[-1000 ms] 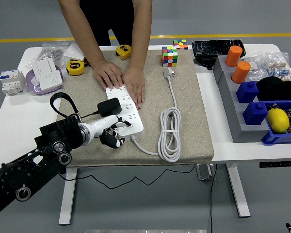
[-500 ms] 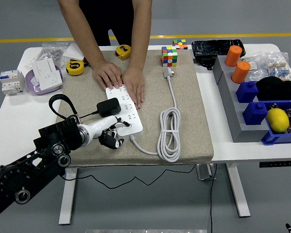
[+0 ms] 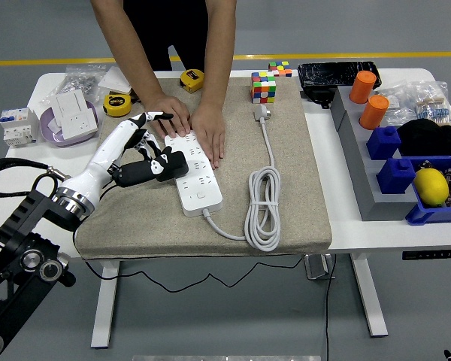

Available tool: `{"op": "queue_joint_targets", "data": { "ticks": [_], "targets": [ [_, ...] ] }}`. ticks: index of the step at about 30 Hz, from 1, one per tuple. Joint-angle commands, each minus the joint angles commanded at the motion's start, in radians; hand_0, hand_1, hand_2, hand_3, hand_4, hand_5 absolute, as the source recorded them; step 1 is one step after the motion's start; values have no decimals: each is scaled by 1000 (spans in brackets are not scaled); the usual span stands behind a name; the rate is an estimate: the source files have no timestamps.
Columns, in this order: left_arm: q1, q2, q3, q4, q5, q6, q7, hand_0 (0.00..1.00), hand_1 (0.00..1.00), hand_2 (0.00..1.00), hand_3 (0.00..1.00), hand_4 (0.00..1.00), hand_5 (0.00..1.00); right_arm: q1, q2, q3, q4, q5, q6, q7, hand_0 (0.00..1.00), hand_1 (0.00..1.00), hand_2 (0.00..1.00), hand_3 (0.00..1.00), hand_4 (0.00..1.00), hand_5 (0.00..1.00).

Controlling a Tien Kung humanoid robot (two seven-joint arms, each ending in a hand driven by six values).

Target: Pick up the plug,place it near the board,insert it into the board,press the button

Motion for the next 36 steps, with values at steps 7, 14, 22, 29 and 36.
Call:
{"op": "queue_joint_targets", "data": {
  "ticks": [7, 14, 22, 29, 36],
  "targets": [
    [110, -72, -108, -6, -280, 57, -165, 968, 998, 998, 998, 924, 377, 9, 2, -8, 0, 6, 0, 6, 998, 803, 723, 728, 998, 989],
    [129, -49, -143, -3, -336, 55, -155, 923, 951, 914, 998, 924, 388, 5, 1, 6, 0, -4, -2, 2, 998, 803, 722, 728, 998, 989],
    [73, 41, -109, 17, -176, -11, -64, 519, 523, 532, 995, 809, 261, 12, -5, 0, 0, 3, -1, 5, 998, 803, 722, 728, 998, 989],
    [-22, 124, -28, 53, -17, -48, 12, 217, 29, 138, 744, 512, 2, 13, -7, 1, 0, 1, -2, 2, 998, 803, 722, 728, 998, 989],
    [-65, 157, 14, 80, 119, -151, 103, 187, 4, 128, 679, 602, 2, 17, -9, -3, 0, -1, -1, 1, 998, 803, 722, 729, 998, 989]
  ]
}}
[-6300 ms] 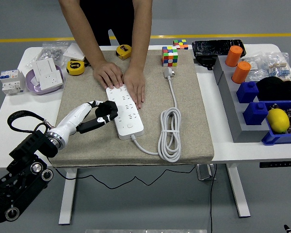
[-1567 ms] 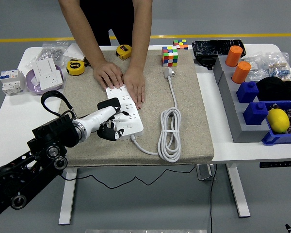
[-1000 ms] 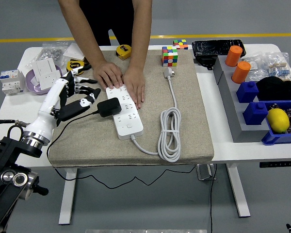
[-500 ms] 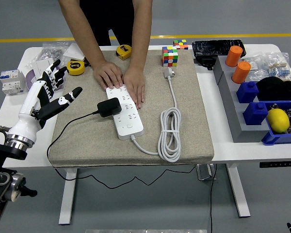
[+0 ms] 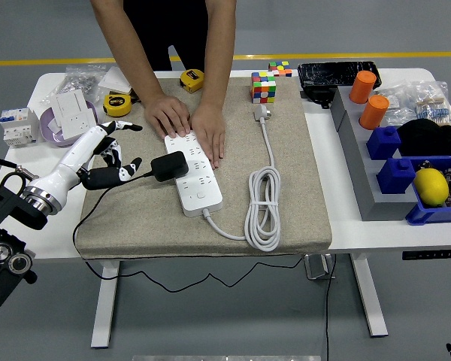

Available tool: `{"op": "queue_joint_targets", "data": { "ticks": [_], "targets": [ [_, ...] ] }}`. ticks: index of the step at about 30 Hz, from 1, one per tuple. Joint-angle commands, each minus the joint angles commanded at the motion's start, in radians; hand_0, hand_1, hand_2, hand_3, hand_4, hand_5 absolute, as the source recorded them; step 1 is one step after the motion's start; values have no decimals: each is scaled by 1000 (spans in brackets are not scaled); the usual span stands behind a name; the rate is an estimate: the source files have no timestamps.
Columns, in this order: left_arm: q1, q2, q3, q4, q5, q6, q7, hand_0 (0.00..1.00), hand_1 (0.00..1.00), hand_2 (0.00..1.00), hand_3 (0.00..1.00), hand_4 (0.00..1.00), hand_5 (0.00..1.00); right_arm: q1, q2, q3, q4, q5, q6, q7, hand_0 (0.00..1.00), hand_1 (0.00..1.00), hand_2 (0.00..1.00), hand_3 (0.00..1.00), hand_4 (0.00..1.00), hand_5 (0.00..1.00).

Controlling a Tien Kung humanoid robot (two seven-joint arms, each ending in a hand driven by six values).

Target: Pick up the plug,place it near the board,insert it into the board,press the button

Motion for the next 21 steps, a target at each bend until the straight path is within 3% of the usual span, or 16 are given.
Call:
{"op": "queue_joint_targets", "data": {
  "ticks": [7, 18, 21],
  "targets": [
    [-17, -10, 27, 35, 10, -82, 46, 184, 2, 127, 681, 620, 2, -2, -3, -3, 0, 1, -1, 1, 998, 803, 723, 729, 998, 990],
    [-120, -36, 110, 124, 50, -166, 131, 181, 2, 135, 697, 563, 2, -1, 2, -13, 0, 12, 0, 4, 998, 803, 722, 729, 998, 991],
    [-151, -52, 130, 135, 51, -210, 172, 181, 2, 135, 697, 563, 2, 0, 1, -8, 0, 8, -1, 0, 998, 803, 722, 729, 998, 991]
  ]
}}
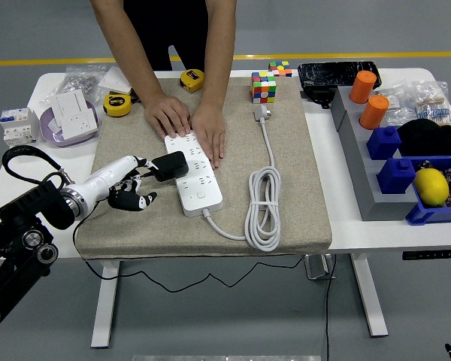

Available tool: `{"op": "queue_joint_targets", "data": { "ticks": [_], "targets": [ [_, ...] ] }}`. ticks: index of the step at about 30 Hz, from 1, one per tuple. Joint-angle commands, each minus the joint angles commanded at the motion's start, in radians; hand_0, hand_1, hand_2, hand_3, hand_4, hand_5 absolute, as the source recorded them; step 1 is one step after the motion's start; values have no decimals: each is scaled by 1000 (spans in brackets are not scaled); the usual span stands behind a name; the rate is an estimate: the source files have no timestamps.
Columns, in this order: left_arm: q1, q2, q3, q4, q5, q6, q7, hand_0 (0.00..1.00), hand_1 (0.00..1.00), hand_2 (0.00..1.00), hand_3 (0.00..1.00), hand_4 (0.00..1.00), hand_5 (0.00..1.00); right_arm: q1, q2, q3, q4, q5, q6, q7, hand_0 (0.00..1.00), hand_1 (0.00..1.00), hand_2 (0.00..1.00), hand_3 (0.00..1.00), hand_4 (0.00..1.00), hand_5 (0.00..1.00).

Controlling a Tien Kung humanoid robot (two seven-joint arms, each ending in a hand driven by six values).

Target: Pick up the plug,place it near the board,insert it into the board,press the button

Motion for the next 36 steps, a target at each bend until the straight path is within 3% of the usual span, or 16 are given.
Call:
{"op": "queue_joint_targets", "data": {
  "ticks": [3, 13, 14, 36],
  "targets": [
    [-25, -9, 18, 4, -17, -34, 26, 181, 2, 142, 713, 525, 2, -1, -1, 2, 0, -2, -1, -2, 998, 803, 722, 729, 998, 991],
    [-100, -14, 104, 49, -86, -84, 70, 184, 2, 145, 737, 497, 2, 4, -2, -7, 0, 4, 0, 1, 998, 803, 722, 728, 998, 992],
    [-104, -16, 110, 51, -95, -90, 75, 188, 2, 154, 832, 478, 2, 4, -2, -8, 0, 6, 0, 1, 998, 803, 722, 728, 998, 994],
    [-127, -42, 166, 74, -174, -89, 72, 191, 6, 163, 877, 458, 2, 3, -3, -7, 0, -1, -2, -2, 998, 802, 721, 728, 998, 998]
  ]
}}
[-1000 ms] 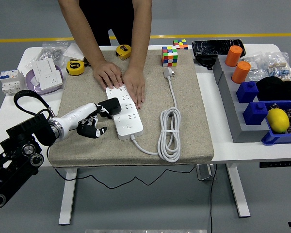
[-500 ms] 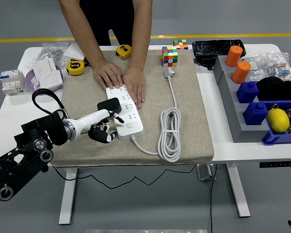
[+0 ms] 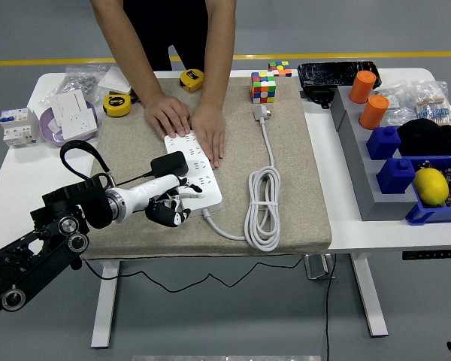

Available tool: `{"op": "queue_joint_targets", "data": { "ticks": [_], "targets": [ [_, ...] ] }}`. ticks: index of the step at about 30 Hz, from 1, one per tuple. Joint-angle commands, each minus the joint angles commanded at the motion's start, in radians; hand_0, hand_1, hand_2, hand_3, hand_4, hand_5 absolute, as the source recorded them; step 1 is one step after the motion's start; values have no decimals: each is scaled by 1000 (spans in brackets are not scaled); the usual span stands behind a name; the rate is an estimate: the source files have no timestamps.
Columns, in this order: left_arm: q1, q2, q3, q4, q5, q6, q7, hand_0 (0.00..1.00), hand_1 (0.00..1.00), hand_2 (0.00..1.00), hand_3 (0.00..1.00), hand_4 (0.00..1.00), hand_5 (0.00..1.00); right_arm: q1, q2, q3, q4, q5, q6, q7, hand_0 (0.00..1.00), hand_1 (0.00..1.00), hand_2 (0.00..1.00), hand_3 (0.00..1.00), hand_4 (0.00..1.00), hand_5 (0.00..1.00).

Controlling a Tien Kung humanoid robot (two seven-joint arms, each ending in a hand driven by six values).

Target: Pick up the plug,place it near the board,insert it into the board,press the button

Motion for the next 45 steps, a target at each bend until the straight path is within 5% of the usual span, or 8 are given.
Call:
{"op": "queue_joint_targets", "data": {
  "ticks": [31, 43, 45],
  "targets": [
    [-18, -34, 10, 73, 8, 26, -24, 195, 8, 173, 872, 455, 2, -3, 0, 37, 0, -16, -2, 4, 998, 802, 720, 728, 998, 998],
    [-21, -23, 12, 74, 22, 2, -3, 195, 8, 174, 859, 464, 2, 0, -5, 35, 0, -11, -3, 5, 998, 803, 721, 728, 998, 998],
    [-22, -22, 13, 74, 23, 0, -1, 195, 8, 173, 786, 470, 2, 1, -5, 35, 0, -11, -2, 5, 998, 803, 721, 728, 998, 998]
  ]
}}
